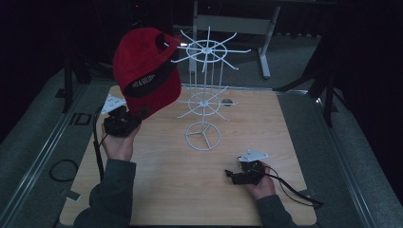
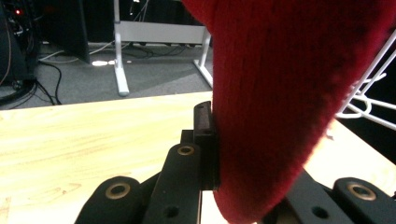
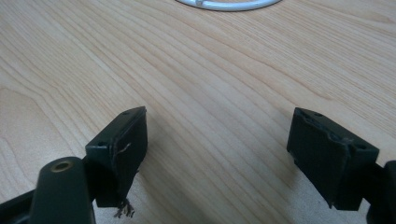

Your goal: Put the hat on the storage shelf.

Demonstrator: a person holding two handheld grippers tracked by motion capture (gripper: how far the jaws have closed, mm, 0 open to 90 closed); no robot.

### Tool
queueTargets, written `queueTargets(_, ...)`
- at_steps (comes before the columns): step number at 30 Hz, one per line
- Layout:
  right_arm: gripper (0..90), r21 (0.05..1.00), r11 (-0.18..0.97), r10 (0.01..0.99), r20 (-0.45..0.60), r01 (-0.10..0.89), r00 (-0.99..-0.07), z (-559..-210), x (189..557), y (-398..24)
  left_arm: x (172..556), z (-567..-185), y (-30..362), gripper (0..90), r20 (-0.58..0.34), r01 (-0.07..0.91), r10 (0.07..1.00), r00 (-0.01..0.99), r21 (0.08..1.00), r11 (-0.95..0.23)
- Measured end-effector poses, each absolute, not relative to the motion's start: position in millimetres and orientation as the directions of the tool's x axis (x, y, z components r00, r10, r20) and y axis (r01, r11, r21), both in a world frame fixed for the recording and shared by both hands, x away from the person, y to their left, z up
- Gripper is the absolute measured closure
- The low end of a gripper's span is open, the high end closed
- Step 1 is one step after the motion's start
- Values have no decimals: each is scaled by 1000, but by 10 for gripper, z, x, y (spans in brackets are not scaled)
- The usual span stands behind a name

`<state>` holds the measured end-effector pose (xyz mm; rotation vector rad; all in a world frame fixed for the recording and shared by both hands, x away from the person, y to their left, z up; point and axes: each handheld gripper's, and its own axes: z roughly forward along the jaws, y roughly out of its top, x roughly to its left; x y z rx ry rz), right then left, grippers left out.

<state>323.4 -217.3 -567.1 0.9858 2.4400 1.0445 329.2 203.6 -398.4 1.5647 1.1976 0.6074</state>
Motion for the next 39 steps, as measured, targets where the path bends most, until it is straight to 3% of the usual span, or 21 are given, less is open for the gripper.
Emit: queueTargets(39, 200, 727, 498, 697, -12, 473, -717, -5671, 3235, -2174, 3304, -4427, 1846, 846, -158, 476, 907, 390, 878, -52)
